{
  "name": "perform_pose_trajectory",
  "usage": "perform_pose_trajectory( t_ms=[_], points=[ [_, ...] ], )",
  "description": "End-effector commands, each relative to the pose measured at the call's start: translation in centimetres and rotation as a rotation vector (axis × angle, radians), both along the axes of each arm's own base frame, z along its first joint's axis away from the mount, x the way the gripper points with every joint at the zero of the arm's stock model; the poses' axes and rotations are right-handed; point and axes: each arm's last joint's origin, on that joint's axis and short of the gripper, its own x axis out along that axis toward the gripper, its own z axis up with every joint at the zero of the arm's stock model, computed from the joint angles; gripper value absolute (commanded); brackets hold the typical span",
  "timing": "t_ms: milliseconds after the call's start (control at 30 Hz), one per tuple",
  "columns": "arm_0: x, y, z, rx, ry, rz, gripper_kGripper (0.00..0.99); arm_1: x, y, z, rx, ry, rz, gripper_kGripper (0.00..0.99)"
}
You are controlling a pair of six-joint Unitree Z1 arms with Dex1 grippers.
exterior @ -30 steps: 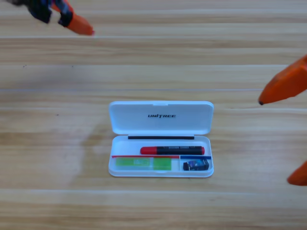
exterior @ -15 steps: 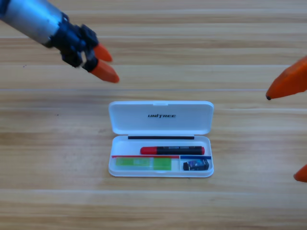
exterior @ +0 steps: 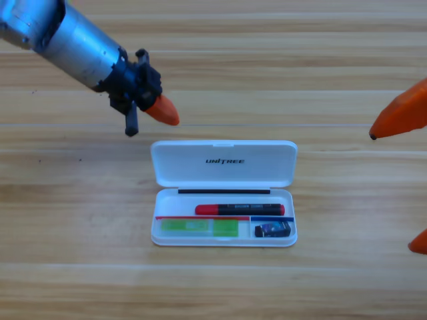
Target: Clean up eraser and pencils
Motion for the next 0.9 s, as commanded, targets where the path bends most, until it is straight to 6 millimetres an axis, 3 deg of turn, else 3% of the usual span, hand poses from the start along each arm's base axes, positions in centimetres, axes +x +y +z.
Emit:
perform_pose_trajectory(
  t_ms=[33,533,900],
  points=[
    [-0.1,-0.6,-4.1,0.049,0.054,-0.026,0.0,0.3,-0.5,-0.6,0.001,0.009,-0.029,0.954],
    [-0.4,-1.4,-5.2,0.085,0.111,-0.056,0.0,0.4,-0.4,-0.7,-0.001,0.017,-0.028,0.954],
    [-3.4,-2.7,-2.2,0.061,0.132,-0.136,0.0,0.3,-0.4,-0.7,0.002,0.022,-0.025,0.954]
  ],
)
